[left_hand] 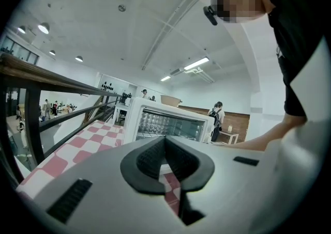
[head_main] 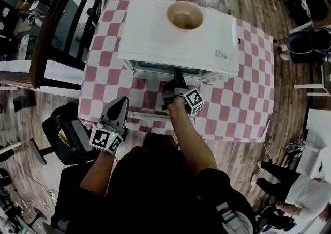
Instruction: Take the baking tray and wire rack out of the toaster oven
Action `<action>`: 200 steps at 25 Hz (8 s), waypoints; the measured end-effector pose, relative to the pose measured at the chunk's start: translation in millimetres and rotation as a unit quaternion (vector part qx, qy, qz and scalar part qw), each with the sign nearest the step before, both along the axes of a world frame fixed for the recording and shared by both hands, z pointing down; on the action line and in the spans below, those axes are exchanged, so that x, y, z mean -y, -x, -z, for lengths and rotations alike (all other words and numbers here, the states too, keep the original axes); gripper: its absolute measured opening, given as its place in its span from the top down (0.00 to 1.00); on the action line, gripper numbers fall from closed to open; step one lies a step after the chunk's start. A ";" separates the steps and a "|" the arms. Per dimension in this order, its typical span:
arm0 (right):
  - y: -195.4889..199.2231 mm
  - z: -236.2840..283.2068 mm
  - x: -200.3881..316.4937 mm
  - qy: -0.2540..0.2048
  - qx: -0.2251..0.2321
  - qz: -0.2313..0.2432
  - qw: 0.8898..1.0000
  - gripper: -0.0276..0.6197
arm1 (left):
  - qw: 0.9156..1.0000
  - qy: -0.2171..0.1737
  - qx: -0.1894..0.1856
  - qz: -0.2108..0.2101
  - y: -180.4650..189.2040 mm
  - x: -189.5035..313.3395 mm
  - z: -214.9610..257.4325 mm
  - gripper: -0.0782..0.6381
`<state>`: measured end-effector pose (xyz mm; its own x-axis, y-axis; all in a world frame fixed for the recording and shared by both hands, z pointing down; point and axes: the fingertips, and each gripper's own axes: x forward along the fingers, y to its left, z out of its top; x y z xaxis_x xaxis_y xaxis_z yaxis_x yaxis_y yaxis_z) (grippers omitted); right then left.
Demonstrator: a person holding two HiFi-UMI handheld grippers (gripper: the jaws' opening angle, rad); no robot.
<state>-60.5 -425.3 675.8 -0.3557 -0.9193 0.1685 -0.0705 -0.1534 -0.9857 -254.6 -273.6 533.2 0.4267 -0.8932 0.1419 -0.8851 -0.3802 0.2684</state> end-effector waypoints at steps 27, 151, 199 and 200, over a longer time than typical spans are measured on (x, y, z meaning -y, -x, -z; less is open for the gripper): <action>-3.1 12.4 -249.2 0.001 0.026 0.031 0.999 0.85 | 0.998 -0.056 -0.014 -0.006 8.9 -187.7 33.6 0.90; -274.0 281.1 -224.7 -0.388 -0.385 0.034 0.837 0.85 | 0.991 -0.065 0.000 -0.118 -209.4 -86.6 65.1 0.90; 31.5 265.8 -328.8 -0.416 -0.242 0.148 0.864 0.82 | 0.992 -0.094 -0.056 -0.060 -4.8 -210.5 86.1 0.90; 30.8 265.6 -325.2 -0.413 -0.226 0.142 0.871 0.80 | 0.992 -0.093 -0.057 -0.059 -2.6 -210.3 84.7 0.90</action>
<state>-91.4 -100.1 410.2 -0.6571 -0.6789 -0.3276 -0.3990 0.6820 -0.6129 -251.9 -63.3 448.5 0.5330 -0.8427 -0.0758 -0.7997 -0.5310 0.2803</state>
